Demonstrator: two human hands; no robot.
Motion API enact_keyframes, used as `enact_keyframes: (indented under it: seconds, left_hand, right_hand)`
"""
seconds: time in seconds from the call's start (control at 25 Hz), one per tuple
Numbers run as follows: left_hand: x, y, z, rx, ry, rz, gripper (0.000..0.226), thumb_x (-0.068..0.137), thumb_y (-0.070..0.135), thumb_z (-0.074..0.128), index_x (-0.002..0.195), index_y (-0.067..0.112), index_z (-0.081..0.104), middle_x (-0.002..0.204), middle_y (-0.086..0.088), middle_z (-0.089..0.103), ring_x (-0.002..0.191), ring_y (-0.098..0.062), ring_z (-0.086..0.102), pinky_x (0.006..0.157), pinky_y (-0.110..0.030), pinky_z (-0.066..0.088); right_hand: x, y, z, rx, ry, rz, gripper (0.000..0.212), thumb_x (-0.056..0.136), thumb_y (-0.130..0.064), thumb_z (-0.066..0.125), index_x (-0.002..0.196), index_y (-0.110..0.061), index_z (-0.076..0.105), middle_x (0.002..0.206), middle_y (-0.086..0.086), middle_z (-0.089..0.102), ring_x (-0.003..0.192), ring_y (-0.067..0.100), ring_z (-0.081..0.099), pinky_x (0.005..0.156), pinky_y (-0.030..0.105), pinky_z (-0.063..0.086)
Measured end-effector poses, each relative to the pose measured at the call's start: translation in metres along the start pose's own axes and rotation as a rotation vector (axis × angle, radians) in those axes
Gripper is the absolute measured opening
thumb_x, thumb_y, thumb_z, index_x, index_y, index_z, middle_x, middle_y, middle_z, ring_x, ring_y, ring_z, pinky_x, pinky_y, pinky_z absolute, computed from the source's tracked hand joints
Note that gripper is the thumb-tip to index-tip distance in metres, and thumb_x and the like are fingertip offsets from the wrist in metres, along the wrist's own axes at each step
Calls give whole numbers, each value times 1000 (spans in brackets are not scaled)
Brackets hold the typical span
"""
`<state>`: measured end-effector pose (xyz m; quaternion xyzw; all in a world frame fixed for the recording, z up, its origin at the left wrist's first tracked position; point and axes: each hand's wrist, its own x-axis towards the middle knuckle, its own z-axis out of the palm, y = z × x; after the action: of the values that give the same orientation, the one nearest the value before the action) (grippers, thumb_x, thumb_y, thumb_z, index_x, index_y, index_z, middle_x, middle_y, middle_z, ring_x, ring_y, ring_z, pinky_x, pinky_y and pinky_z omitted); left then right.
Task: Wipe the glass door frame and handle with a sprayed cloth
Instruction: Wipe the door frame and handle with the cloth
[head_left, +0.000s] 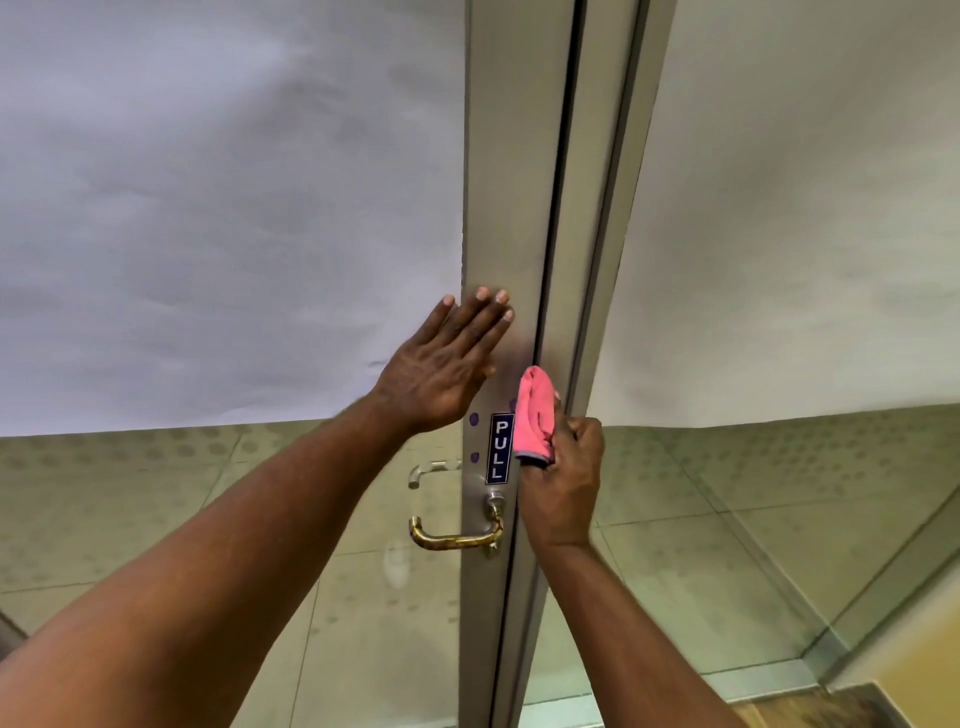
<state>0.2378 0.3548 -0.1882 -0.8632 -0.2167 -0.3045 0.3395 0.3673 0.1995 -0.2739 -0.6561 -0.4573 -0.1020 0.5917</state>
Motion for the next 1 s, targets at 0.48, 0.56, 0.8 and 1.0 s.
enact_keyframes:
  seconds: [0.48,0.56,0.8,1.0]
  left_hand:
    - [2,-3,15,71,91,29,65,112,44,26,166,12,10,172,-10,-3,160,-23,-9,130,-43,-5]
    - [2,-3,14,73,81,24,66,112,44,25,166,12,7,172,-10,-4,159,-23,-12,130,-43,-6]
    - [2,-1,13,74,75,26,67,112,43,28,165,12,3,172,-11,-2,160,-25,-4,129,-43,-5]
    - [3,-1,13,57,119,43,66,111,41,32,165,10,9,171,-15,22,158,-29,14,129,-44,0]
  right_hand:
    - [-16,55,49,-275,-211,-151,75,70,-2,84,142,-8,60,112,19,60,105,39,57,86,48,55]
    - [-33,67,48,-289,-283,-115,73,71,-6,88,139,-9,63,112,17,62,105,38,58,85,50,58]
    - [-40,74,49,-127,-247,-76,66,79,-6,83,141,-13,61,120,12,58,108,32,59,83,45,61]
    - [-21,44,61,-9,-142,-93,58,85,-20,58,142,-13,59,129,10,54,118,26,56,92,30,53]
